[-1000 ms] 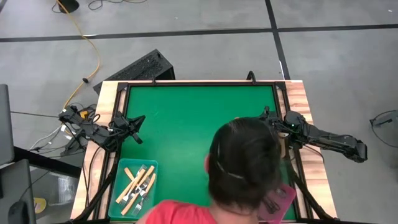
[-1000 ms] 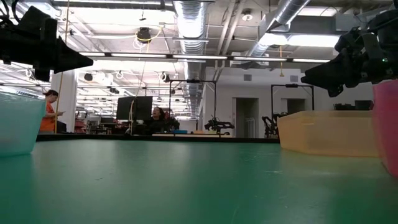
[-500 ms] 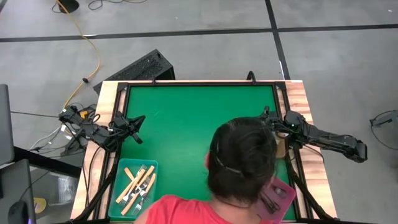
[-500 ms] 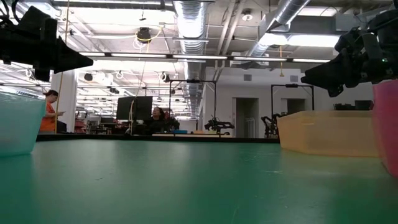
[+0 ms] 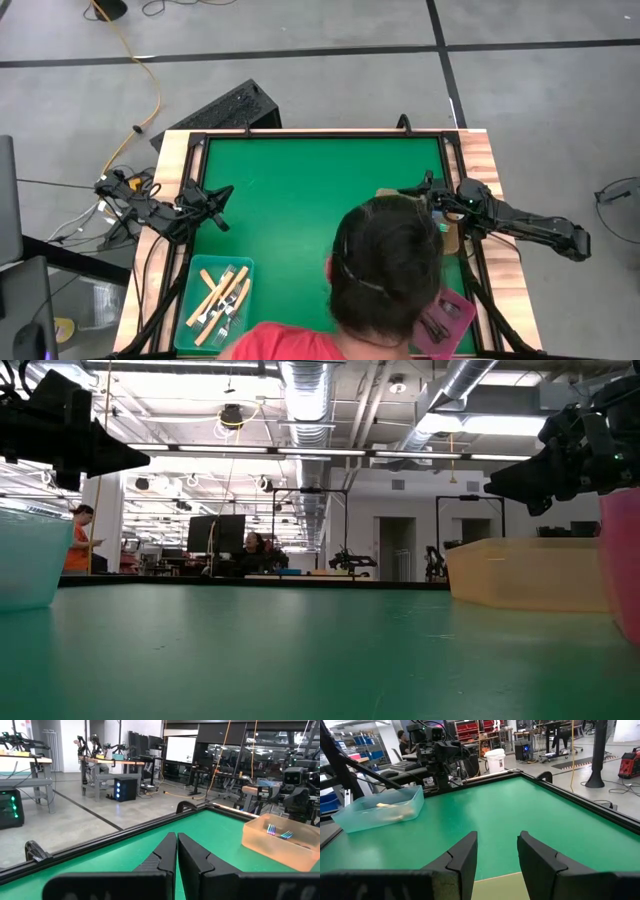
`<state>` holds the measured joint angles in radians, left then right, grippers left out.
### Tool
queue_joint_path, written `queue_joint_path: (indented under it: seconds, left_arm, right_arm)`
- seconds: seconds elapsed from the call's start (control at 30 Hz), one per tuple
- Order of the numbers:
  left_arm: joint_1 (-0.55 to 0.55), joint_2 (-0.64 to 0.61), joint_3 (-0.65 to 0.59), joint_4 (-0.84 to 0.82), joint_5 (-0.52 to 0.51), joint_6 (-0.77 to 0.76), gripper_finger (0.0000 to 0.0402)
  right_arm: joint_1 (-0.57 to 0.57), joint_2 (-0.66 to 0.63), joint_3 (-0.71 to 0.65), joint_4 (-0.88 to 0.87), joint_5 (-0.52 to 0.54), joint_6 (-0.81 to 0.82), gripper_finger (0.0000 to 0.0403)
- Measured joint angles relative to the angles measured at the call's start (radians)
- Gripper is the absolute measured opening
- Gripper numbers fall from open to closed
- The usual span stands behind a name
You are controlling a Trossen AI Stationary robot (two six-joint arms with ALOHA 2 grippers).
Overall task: Sort silverware by color (type)
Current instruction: Return to Home Position
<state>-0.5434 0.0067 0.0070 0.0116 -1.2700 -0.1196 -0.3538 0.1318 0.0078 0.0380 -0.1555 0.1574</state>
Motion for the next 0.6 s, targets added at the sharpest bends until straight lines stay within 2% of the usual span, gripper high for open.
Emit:
queue_joint_path:
  seconds: [0.6]
  left_arm:
    - [0.0,0.0,0.0,0.001,0.006,0.045,0.0]
  right_arm:
    - [0.0,0.0,0.0,0.0,0.0,0.0,0.0161]
